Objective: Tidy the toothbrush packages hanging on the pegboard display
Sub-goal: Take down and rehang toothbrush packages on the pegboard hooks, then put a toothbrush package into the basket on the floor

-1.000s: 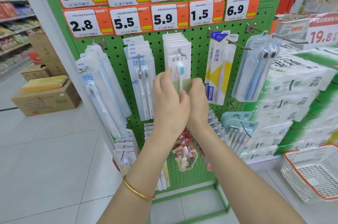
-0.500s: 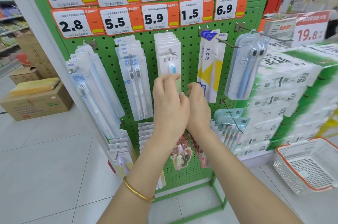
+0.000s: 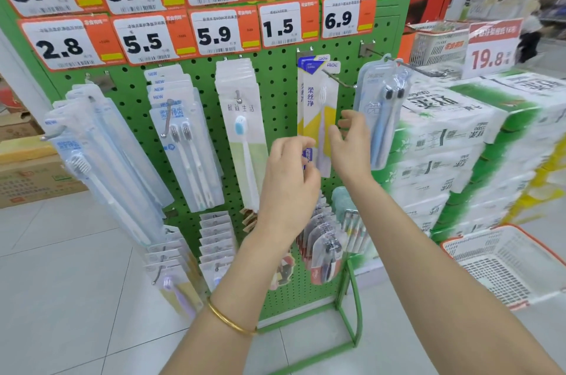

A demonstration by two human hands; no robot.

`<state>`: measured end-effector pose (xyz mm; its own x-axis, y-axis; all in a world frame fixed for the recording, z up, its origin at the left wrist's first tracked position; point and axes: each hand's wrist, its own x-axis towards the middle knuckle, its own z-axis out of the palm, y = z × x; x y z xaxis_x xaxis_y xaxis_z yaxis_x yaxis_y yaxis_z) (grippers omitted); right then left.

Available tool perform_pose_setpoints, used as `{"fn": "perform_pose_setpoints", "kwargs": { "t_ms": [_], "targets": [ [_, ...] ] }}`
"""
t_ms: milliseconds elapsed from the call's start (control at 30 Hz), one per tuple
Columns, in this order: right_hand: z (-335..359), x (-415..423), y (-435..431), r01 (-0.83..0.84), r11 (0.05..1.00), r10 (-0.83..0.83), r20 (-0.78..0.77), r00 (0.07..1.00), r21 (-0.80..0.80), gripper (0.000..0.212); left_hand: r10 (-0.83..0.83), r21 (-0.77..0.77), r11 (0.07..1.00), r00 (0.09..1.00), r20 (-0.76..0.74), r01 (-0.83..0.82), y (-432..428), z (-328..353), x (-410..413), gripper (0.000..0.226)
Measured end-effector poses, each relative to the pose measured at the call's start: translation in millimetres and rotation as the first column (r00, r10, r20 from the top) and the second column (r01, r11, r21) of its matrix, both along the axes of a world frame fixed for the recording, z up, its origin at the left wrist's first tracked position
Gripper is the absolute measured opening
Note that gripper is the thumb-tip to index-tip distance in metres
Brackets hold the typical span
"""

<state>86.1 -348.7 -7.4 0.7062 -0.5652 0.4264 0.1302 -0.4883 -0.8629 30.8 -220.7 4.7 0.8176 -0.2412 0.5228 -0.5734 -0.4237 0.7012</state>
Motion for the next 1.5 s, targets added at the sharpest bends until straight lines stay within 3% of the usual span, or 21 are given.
{"fn": "perform_pose_setpoints", "kwargs": {
  "t_ms": [267,400,833,1200,1500],
  "targets": [
    [8.9,9.4,-10.7,-0.156,0.963,0.158,0.010,0.987,0.220,0.021,0.032,-0.012,0.999,0.997,-0.065,-0.033,-13.6,-1.0,6.8,0.032],
    [6.6,10.9,-14.2,-0.203,0.960,0.202,0.023,0.979,0.192,0.011,0.040,-0.035,0.998,0.996,-0.075,-0.043,-16.1,1.0,8.1,0.033],
    [2.4,-40.1,-11.1,-0.275,0.918,0.239,0.155,0.959,0.285,0.022,0.096,-0.216,0.971,0.993,-0.063,-0.108,-31.9,9.8,2.5,0.030],
    [3.6,-67.4,-12.3,-0.288,0.940,0.262,0.152,0.953,0.185,0.014,0.124,-0.333,0.933,0.990,-0.064,-0.138,-44.3,9.7,-7.3,0.025],
    [7.8,-75.9,-15.6,-0.308,0.932,0.283,0.144,0.948,0.193,0.017,0.140,-0.357,0.921,0.988,-0.069,-0.156,-51.9,12.7,-16.1,0.022]
  ]
}}
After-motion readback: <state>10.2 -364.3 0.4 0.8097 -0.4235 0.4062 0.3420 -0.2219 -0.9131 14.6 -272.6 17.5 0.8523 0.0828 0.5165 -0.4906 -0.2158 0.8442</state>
